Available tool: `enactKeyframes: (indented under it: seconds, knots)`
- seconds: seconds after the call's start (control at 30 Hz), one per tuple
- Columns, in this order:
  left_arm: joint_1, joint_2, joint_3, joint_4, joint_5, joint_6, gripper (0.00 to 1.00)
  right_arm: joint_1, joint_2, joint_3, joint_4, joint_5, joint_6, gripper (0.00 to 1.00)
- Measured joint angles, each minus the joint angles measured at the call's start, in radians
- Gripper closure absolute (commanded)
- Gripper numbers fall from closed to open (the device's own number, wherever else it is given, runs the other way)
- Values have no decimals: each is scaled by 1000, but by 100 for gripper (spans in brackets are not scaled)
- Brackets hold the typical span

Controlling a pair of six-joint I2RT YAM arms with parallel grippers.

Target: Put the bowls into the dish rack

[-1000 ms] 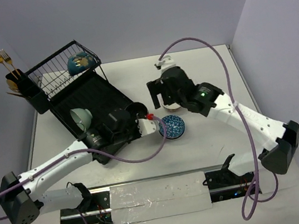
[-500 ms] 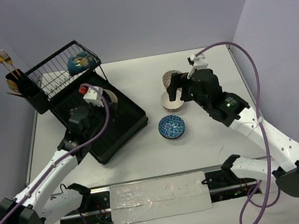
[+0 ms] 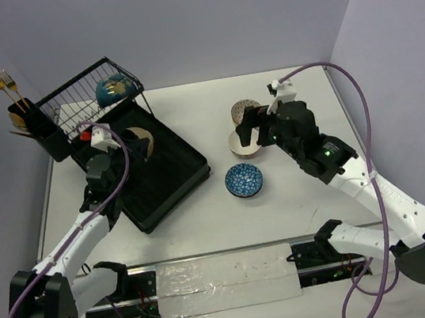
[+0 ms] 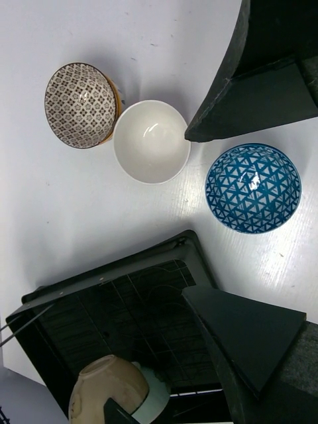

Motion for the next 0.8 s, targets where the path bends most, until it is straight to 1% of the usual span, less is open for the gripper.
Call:
enactKeyframes:
  seconds: [0.17, 0.37, 0.8]
  knots:
    - [46, 64, 0, 69, 53, -46, 100, 0, -11, -15, 7, -2, -8, 4]
    - [88, 128, 1, 105, 98, -86, 100, 0, -19, -29, 17, -16, -14, 5]
    - [113, 191, 1, 140, 117, -114, 100, 0, -31, -51, 35, -23, -15, 5]
